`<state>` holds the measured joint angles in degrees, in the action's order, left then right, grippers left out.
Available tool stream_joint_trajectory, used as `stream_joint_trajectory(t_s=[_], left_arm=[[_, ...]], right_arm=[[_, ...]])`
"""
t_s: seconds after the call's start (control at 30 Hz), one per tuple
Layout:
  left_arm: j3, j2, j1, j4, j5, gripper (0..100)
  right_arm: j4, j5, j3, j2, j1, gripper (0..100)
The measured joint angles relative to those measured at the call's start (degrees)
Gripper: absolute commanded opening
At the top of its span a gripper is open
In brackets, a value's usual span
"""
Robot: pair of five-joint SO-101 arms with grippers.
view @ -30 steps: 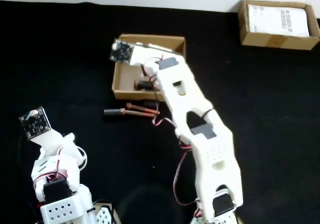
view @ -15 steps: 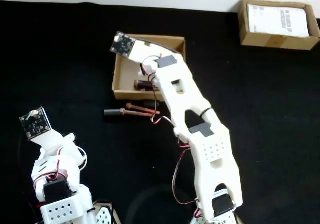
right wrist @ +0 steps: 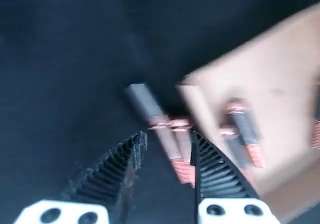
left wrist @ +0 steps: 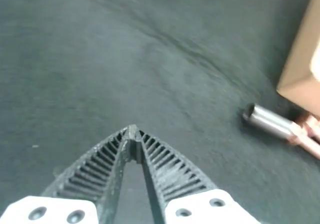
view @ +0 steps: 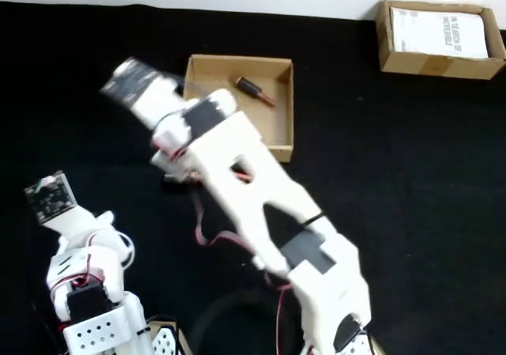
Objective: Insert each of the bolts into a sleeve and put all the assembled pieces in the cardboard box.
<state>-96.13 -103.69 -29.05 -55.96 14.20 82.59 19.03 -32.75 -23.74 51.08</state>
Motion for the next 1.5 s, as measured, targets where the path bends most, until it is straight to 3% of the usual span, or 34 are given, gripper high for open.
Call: stream_joint_trajectory(t_s=[0.23, 0.47, 1.3, 1.5], left_arm=[[0.0, 0.0, -9.7, 3.5, 0.1, 1], [0.0, 0.0, -10.2, 5.0, 0.0, 1], [0.0, 0.0, -9.2, 5.5, 0.0, 1], [0.0, 0.0, -8.6, 5.5, 0.0, 1]], right_arm=[[-5.9, -0.4, 1.1, -2.6, 0.9, 12.8], [-12.6, -0.5, 1.2, -10.5, -0.9, 12.8], [-11.7, -0.9, 1.8, -19.1, 1.1, 12.8], [-11.6, -0.9, -3.6, -19.3, 1.1, 12.8]])
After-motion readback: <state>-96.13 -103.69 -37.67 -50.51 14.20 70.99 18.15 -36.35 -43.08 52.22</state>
